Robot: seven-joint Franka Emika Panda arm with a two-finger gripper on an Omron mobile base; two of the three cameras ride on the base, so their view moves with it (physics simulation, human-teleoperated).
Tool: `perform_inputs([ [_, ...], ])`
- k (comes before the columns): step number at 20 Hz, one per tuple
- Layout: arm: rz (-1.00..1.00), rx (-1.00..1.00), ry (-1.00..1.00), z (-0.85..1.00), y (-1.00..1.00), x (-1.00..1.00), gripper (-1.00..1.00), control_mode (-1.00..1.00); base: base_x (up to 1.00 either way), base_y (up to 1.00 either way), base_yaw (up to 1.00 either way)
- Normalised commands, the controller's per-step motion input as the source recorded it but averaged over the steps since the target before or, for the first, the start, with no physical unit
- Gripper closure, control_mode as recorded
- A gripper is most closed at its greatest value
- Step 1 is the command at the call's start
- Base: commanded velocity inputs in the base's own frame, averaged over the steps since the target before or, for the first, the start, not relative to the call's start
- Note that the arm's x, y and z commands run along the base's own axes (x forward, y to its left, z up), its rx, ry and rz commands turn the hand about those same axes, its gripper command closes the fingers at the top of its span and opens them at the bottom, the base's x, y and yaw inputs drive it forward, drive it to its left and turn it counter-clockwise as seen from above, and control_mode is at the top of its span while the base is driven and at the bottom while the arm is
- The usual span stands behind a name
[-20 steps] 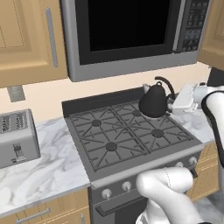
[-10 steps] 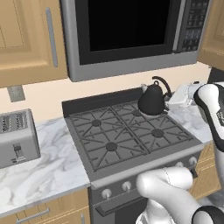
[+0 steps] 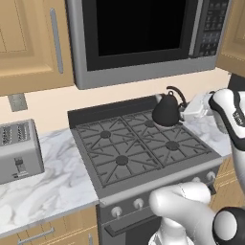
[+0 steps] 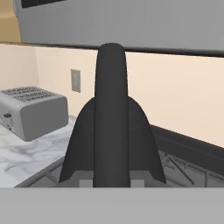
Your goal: Pick the kettle from the cabinet and place it on a stove burner. Then pick the pot from the counter and place it on another stove burner. Finally, turn both burners on.
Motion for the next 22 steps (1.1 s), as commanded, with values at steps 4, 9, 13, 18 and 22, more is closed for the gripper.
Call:
perform_inputs([
  [4, 0.0, 0.0, 0.0, -0.22, -0.08, 0.31, 1.0, -1.0, 0.0, 0.0, 0.0],
  [9, 0.0, 0.0, 0.0, -0.17, -0.07, 0.3, 1.0, -1.0, 0.0, 0.0, 0.0],
  [13, 0.0, 0.0, 0.0, -0.13, -0.09, 0.28, 1.0, -1.0, 0.0, 0.0, 0.0],
  [18, 0.0, 0.0, -0.01, -0.1, -0.09, 0.27, 1.0, -1.0, 0.0, 0.0, 0.0],
  [22, 0.0, 0.0, -0.02, -0.05, -0.11, 0.25, 1.0, -1.0, 0.0, 0.0, 0.0],
])
